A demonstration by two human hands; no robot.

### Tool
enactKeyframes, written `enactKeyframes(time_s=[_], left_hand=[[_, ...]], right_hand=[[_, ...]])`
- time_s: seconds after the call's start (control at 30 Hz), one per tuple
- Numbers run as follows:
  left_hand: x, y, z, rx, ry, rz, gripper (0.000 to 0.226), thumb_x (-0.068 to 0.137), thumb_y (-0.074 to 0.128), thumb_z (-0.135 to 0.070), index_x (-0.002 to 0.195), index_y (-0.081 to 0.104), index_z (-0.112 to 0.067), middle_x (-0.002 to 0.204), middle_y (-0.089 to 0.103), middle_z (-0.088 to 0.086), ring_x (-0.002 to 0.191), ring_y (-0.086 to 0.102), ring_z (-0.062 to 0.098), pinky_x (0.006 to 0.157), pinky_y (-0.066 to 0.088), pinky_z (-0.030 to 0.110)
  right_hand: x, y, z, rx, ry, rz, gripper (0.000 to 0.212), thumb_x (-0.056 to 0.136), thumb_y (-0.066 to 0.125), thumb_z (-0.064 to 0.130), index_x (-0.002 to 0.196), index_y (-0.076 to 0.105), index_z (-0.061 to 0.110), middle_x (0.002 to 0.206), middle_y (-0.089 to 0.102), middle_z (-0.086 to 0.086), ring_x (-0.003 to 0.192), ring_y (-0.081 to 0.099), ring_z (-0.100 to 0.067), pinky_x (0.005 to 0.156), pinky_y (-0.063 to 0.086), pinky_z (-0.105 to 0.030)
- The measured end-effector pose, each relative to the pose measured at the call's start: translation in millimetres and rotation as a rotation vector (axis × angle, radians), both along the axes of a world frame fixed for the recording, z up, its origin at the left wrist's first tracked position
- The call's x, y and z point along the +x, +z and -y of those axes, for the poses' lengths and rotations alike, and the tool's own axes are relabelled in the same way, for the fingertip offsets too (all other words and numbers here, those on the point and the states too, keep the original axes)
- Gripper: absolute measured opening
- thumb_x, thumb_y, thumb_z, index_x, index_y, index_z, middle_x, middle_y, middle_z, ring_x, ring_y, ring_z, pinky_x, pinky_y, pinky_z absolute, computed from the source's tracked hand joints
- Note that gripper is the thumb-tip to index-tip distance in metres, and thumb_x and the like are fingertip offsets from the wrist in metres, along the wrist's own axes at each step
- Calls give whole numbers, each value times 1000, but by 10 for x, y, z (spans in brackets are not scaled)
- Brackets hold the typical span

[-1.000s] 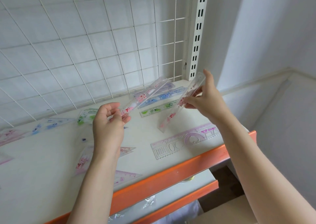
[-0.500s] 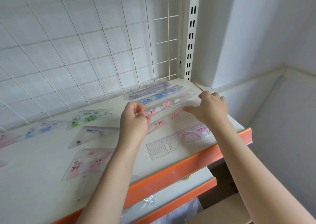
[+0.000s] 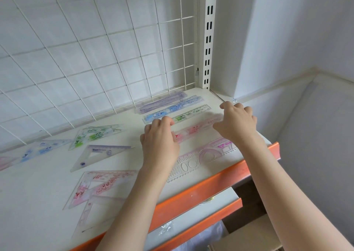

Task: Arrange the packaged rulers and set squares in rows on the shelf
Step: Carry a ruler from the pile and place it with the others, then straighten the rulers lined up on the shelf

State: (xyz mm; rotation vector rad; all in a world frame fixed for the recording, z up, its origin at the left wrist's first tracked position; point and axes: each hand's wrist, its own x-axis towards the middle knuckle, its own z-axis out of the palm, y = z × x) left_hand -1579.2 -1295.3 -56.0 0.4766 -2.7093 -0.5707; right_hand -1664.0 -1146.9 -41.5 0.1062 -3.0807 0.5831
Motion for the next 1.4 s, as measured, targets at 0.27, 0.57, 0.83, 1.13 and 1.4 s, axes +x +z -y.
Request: enactKeyframes(time_s=[0.27,0.57,0.83,1.13,1.4], left_hand=[[295,87,248,-228,32,1,26,91,52,-18,117,58,-17,119,52,4,116,42,28,90,31,37],[1120,178,1317,-215,325,107,26,94,44,-30,115,56,-20,116,57,2,113,48,26,89,33,35],[2242,182,2398,-195,505,129,28,94,43,-32,116,56,-20,115,58,2,110,50,26,86,35,35],[3783,253,3651,-128,657,142,30,94,46,-34,120,55,-21,122,56,1,115,47,27,90,37,36],[4697,259,4335,-102,613,117,31,93,49,-33,120,56,-17,119,57,2,113,50,26,89,41,38]], right_hand=[[169,130,484,-33,157,-47,43,85,54,21,127,48,16,127,46,-12,120,35,-35,96,30,-39],[813,165,1663,-145,525,-109,35,90,51,26,123,55,14,118,59,-6,112,51,-26,93,40,-36],[1788,122,2933,-160,790,-127,33,92,50,31,120,59,14,117,61,-5,111,53,-25,95,41,-36],[3203,83,4219,-157,1011,-95,33,93,51,35,121,59,19,119,58,-2,115,48,-23,97,38,-35],[3910,63,4986,-104,1027,-37,37,93,53,34,125,56,17,123,57,-6,117,48,-26,99,39,-38]])
